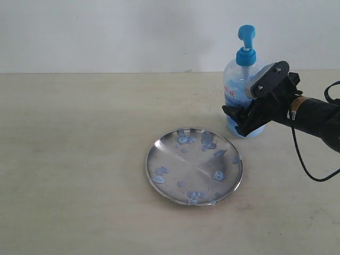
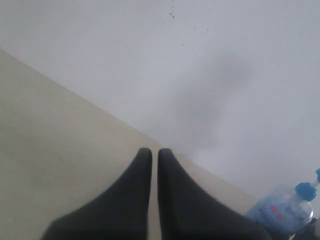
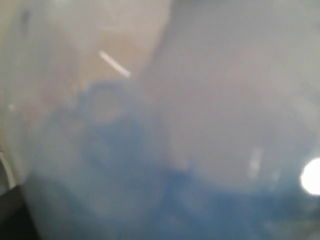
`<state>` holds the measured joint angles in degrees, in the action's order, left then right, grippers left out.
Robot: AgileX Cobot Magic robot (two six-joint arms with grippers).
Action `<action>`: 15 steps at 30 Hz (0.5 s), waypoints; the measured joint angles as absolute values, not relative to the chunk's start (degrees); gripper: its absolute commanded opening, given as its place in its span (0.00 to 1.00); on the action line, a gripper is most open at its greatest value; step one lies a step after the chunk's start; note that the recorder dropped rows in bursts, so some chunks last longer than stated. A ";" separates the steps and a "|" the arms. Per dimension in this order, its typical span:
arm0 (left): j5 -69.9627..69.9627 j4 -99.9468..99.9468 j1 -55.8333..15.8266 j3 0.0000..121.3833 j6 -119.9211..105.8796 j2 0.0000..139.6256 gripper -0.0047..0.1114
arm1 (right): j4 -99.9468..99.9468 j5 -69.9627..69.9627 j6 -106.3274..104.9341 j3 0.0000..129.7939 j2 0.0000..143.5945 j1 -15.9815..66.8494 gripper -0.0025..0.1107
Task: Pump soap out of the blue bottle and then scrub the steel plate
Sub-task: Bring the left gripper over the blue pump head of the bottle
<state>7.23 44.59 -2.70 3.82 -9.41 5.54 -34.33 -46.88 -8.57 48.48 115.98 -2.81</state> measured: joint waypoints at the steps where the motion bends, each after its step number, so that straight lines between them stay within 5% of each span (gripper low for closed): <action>1: 7.64 44.59 -2.70 5.18 -10.71 8.19 0.08 | -34.46 -46.88 -8.70 48.48 115.98 -2.81 0.02; 6: 16.56 50.08 -3.16 18.81 -29.51 30.33 0.08 | -34.46 -46.41 -9.22 48.48 115.98 -2.81 0.02; 15: 35.17 95.16 -12.80 40.58 -94.46 67.56 0.08 | -34.57 -45.41 -9.58 48.48 115.98 -2.81 0.02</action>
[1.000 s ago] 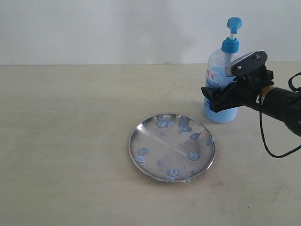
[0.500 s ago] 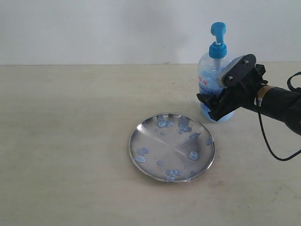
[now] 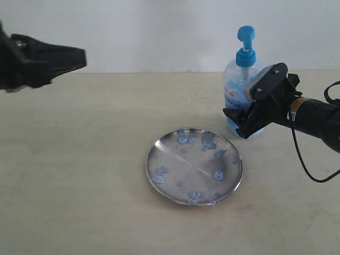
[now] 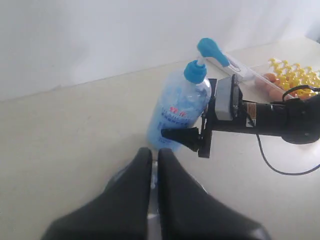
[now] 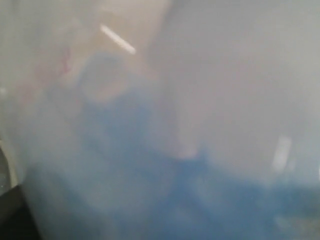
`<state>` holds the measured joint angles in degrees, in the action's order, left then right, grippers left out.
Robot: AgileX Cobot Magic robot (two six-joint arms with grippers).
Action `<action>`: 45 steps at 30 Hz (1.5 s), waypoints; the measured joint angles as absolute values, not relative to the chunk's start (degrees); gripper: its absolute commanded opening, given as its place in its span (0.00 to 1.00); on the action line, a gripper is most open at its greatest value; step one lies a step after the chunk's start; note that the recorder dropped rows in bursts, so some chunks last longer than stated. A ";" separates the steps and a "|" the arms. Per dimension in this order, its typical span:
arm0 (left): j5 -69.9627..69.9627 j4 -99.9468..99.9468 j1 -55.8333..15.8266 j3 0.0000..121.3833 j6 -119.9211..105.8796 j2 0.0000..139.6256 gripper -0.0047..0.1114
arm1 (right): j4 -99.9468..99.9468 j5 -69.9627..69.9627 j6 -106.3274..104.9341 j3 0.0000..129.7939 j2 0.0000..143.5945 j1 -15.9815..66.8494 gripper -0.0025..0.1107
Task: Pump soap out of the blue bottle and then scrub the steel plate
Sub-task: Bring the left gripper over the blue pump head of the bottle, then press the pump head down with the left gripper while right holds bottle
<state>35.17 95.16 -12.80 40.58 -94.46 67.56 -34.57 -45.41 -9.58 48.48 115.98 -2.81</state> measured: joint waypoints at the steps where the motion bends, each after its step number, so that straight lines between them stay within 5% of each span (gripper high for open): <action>1: 34.99 96.70 -14.29 42.10 -97.14 70.22 0.08 | -34.57 -45.27 -9.58 48.48 115.98 -2.81 0.02; 14: 39.13 99.12 -30.09 55.40 -115.62 85.01 0.08 | -34.09 -44.30 -6.89 48.48 115.98 -2.81 0.02; 30: 34.55 99.53 -40.55 79.56 -120.07 103.09 0.08 | -34.09 -43.53 -6.89 48.48 115.98 -2.81 0.02; 45: 20.52 99.66 -42.10 92.23 -121.92 113.28 0.08 | -34.56 -43.28 -11.45 48.48 115.98 -2.81 0.02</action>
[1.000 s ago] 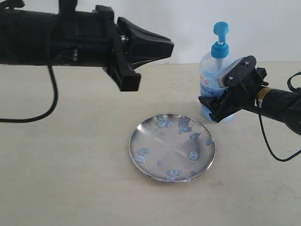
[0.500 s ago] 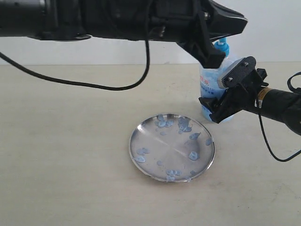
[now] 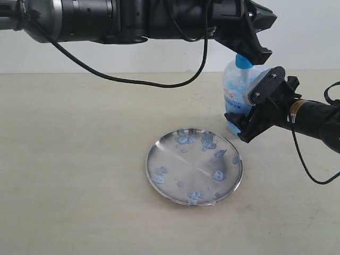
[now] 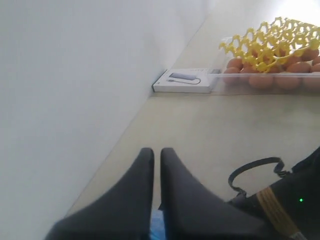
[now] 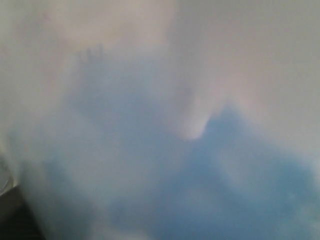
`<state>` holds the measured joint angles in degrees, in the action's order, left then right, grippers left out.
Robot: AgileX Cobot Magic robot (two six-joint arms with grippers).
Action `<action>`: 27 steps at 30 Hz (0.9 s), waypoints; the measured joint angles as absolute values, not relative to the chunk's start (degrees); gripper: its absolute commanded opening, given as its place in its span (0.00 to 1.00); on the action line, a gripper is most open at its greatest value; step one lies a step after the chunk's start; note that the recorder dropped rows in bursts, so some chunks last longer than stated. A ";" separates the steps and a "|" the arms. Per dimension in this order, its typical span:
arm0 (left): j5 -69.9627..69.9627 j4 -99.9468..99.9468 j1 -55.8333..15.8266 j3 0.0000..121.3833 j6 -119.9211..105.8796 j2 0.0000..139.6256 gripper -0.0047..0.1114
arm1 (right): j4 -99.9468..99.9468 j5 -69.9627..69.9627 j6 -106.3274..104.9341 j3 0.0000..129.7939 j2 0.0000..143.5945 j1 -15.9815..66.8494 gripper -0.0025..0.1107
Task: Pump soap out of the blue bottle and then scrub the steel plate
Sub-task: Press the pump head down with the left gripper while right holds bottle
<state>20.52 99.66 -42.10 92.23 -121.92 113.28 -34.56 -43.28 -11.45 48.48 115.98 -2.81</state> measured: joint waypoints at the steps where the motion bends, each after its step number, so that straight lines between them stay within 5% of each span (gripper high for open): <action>1: 19.63 99.66 -42.10 92.23 -121.92 113.55 0.08 | -34.65 -43.28 -11.45 48.43 115.98 -2.81 0.02; 11: 9.42 99.70 -42.19 92.23 -121.92 113.54 0.08 | -34.65 -42.97 -11.45 48.35 115.98 -2.81 0.02; 27: 14.13 99.80 -42.23 92.54 -121.92 114.55 0.08 | -34.54 -42.84 -11.45 48.10 115.98 -2.81 0.02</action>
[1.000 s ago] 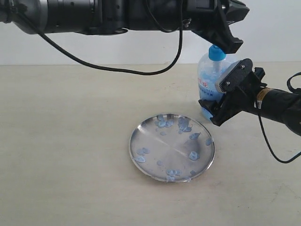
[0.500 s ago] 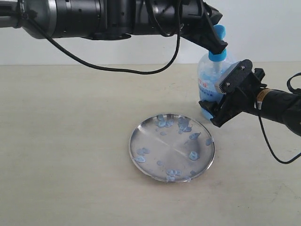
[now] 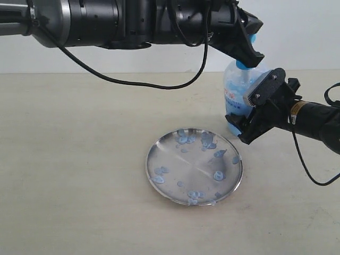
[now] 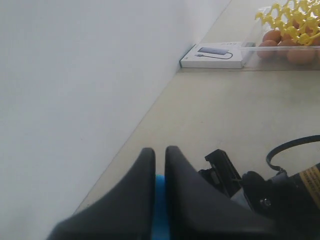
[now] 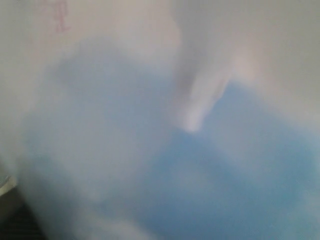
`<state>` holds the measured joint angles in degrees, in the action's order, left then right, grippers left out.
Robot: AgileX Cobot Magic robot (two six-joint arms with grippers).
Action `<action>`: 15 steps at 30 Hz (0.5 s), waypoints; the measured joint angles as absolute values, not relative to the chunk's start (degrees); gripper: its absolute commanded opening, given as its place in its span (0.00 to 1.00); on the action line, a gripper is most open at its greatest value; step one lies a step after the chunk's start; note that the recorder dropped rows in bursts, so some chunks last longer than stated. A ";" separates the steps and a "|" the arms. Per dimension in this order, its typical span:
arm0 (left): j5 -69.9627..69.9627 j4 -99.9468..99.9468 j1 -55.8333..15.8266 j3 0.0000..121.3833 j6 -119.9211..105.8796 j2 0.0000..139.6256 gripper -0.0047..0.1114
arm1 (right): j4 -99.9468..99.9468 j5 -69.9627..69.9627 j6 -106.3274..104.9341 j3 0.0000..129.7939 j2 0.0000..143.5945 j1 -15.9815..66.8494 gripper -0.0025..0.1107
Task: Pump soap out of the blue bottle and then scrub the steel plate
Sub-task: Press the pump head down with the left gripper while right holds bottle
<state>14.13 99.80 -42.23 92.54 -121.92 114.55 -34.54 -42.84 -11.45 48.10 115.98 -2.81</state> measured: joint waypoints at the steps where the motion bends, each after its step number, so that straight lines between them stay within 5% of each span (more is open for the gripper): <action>1: 14.24 99.80 -42.23 92.54 -121.92 114.55 0.08 | -34.54 -42.84 -11.35 48.10 115.98 -2.81 0.02; 15: 13.95 99.93 -42.23 91.31 -121.41 114.55 0.08 | -34.65 -42.71 -11.45 48.10 115.98 -2.81 0.02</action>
